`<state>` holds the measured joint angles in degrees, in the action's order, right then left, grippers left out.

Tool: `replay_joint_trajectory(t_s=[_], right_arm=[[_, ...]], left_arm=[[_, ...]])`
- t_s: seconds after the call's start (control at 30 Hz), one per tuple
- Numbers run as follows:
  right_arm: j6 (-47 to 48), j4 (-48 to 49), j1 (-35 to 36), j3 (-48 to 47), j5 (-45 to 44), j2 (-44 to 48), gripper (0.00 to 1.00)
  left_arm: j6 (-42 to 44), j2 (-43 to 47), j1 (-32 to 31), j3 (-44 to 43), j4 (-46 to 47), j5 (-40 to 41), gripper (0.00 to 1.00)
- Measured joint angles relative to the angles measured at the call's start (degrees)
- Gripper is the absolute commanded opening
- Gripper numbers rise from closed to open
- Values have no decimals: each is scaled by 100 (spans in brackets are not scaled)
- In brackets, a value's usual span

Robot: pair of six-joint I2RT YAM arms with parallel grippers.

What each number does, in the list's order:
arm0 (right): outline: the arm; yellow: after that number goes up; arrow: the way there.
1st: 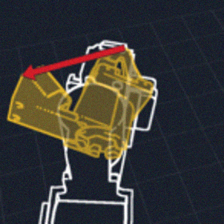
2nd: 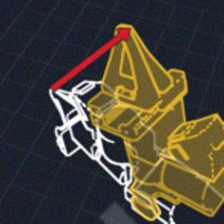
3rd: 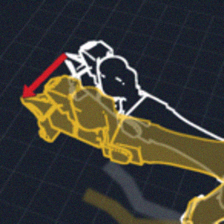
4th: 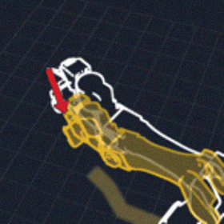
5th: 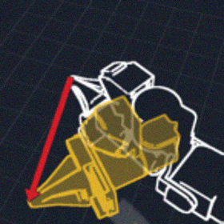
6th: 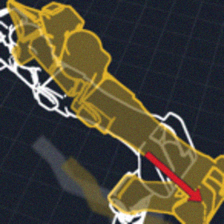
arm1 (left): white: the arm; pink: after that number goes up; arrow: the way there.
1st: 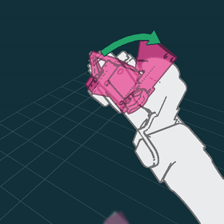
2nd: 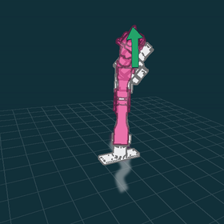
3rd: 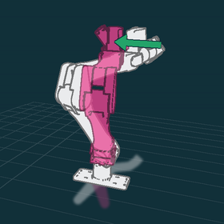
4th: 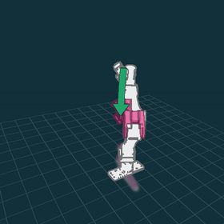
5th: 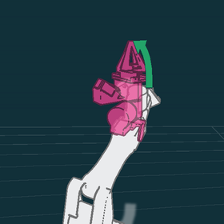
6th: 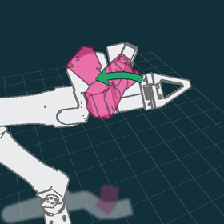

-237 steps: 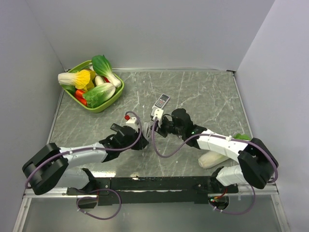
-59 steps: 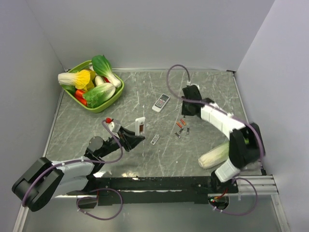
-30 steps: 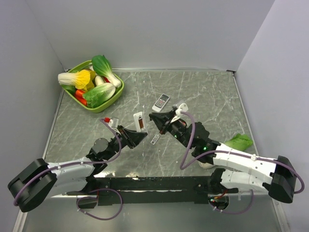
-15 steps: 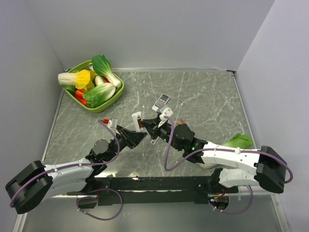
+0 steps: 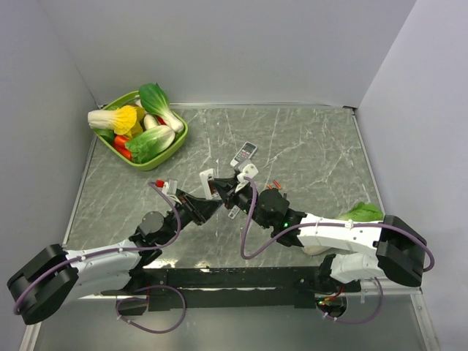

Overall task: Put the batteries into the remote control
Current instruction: Load the battery into the remote control.

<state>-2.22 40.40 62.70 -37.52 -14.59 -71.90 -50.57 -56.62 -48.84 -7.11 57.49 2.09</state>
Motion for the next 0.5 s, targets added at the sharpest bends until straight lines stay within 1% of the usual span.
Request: replay_joint_trajectory(t_s=[0.2, 0.47, 0.5], right_arm=[[72, 68, 70, -44, -76, -103, 0], [232, 0, 181, -201, -219, -293, 0], [236, -35, 184, -245, -240, -319, 2]], left_arm=[[4, 105, 0, 2, -52, 120, 1], [28, 365, 0, 33, -374, 315, 1], [31, 396, 0, 35, -404, 341, 1]])
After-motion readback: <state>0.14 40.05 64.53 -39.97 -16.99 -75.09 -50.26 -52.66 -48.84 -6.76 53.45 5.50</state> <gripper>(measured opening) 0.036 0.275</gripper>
